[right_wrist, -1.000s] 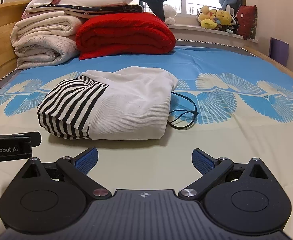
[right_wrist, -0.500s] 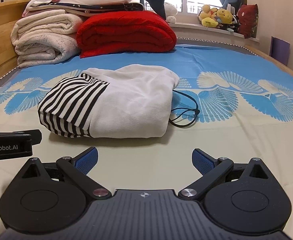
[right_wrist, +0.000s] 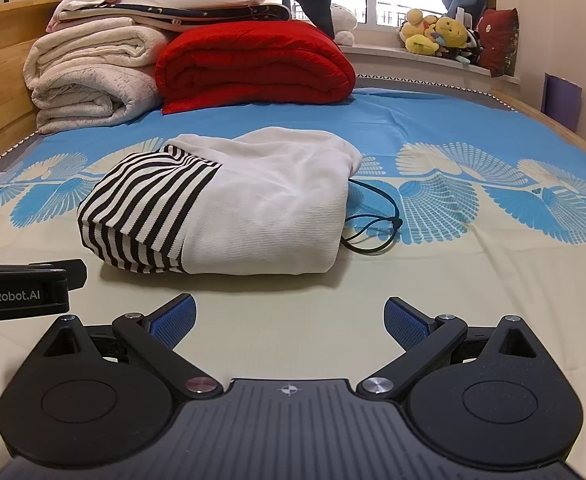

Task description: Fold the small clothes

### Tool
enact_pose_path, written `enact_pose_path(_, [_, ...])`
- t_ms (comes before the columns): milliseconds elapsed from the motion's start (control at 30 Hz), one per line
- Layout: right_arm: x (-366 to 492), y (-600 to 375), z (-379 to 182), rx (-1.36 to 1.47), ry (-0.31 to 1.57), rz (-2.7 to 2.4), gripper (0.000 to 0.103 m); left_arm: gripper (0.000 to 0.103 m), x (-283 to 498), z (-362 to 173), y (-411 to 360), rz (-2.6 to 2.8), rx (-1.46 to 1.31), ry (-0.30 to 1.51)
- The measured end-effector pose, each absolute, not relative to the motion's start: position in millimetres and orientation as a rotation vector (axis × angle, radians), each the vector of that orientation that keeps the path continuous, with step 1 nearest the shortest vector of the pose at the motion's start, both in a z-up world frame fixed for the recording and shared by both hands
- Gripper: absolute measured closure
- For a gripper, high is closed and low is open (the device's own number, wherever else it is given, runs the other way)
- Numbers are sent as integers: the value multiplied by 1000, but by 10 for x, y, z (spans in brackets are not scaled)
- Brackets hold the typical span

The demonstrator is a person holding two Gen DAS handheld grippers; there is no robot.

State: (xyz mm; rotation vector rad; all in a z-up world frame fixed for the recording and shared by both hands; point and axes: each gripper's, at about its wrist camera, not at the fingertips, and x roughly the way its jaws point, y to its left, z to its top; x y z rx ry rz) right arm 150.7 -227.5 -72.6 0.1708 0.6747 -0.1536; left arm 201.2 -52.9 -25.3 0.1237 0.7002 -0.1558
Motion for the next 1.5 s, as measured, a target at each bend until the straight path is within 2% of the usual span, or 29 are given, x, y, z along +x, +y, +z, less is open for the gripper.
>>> enact_pose_path(1500, [1511,-2242,-754,173,682,-142,3,0,2027,-299,-558,-145,137,720])
